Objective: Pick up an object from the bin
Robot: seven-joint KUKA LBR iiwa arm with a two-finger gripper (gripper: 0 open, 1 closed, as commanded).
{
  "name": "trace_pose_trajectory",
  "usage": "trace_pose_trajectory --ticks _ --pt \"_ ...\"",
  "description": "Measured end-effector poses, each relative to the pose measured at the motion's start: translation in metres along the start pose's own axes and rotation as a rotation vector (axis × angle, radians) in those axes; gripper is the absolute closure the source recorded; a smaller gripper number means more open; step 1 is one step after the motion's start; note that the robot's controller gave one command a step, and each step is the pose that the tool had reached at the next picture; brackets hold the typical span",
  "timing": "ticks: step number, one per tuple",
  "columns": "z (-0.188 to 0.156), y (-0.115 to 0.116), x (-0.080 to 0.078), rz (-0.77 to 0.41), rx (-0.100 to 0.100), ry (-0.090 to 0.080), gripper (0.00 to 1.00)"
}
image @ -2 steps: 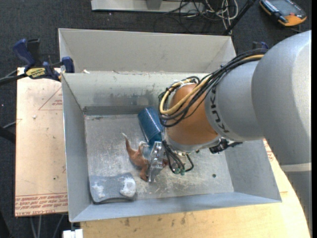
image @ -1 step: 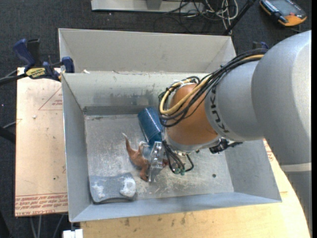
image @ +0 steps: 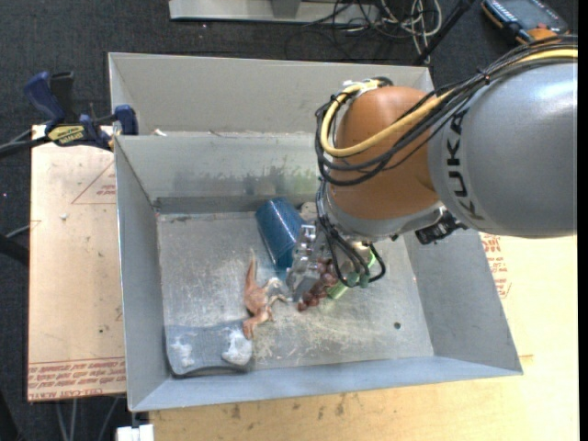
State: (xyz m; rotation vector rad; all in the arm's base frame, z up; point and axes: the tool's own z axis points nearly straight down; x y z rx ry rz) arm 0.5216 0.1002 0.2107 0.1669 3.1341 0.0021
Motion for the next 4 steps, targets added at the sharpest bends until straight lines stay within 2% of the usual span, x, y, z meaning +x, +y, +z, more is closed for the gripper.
trace_pose_trajectory --ticks 1,2,3,4 --pt "0.0 0.0 0.0 0.0 0.0 0.001 1.0" --pt "-0.018 0.013 -0.022 0.003 0.001 0.003 1.0" --pt "-0.003 0.008 -0.019 -0.03 -0.004 -0.012 1.0" --pt "0.047 0.012 0.008 -0.003 0.002 0.0 1.0"
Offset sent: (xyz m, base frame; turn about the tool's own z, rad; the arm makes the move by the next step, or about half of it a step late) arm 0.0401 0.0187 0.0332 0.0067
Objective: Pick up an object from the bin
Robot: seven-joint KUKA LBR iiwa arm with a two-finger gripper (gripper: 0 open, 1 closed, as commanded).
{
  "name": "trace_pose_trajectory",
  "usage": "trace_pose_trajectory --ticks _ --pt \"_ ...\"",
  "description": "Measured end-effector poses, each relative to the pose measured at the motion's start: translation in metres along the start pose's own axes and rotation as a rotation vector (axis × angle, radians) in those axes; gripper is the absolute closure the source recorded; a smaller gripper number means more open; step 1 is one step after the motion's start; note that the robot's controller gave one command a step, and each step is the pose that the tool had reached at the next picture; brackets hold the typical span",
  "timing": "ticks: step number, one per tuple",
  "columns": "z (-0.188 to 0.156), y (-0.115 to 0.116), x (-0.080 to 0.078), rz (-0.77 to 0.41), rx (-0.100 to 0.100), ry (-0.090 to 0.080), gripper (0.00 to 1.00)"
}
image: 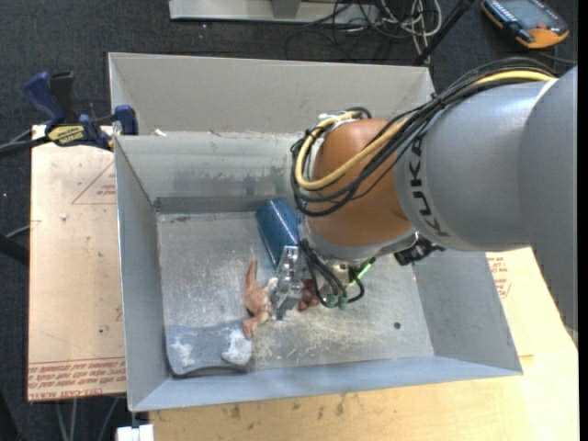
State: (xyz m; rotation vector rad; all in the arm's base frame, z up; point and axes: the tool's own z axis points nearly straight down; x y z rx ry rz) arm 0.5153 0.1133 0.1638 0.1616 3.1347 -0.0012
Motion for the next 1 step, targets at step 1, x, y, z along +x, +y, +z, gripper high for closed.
trace_pose_trajectory --ticks 1 --pt "0.0231 -0.016 -0.0007 0.148 0.0 0.002 0.0"
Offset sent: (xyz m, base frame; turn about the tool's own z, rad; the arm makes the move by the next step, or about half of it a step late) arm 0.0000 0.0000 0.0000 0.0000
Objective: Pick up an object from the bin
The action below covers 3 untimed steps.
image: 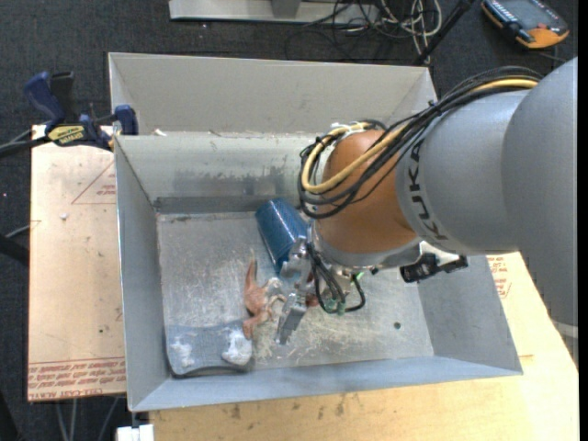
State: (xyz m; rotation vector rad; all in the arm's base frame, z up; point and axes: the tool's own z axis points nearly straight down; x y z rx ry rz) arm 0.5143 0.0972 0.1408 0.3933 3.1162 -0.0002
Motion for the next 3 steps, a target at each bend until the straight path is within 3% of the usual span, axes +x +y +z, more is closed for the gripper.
trace_pose_trajectory --ticks 1,2,3 --pt "0.0 0.001 0.001 -0.002 -0.001 0.0 0.0" --pt "0.037 0.025 -0.029 -0.013 -0.005 -0.009 0.0" --pt "0.067 -0.007 0.031 0.129 -0.009 -0.011 1.0"
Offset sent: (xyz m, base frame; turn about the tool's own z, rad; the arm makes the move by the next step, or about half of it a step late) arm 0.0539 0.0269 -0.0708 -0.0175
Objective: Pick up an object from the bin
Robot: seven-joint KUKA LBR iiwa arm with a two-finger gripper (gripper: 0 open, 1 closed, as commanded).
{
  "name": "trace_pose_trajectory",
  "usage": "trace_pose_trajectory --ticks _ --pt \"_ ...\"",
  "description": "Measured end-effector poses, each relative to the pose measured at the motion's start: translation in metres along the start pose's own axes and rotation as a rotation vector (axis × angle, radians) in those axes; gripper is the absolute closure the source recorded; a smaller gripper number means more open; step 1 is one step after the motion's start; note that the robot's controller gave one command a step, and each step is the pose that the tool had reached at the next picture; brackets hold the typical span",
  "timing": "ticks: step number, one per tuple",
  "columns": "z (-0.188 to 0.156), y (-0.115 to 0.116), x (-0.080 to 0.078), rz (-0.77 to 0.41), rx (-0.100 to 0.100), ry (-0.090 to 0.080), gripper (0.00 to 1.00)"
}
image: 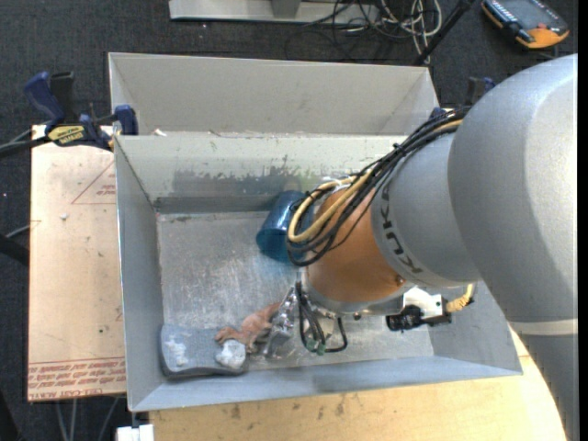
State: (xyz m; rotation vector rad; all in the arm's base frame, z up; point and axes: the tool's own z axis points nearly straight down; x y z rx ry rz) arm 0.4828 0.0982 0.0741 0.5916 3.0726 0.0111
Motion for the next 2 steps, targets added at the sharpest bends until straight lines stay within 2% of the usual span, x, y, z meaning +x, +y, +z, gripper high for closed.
trace_pose_trajectory --ticks 1,2 --pt "0.0 0.0 0.0 0.0 0.0 0.0 1.0" --pt "-0.142 -0.001 -0.019 0.017 0.009 0.011 1.0"
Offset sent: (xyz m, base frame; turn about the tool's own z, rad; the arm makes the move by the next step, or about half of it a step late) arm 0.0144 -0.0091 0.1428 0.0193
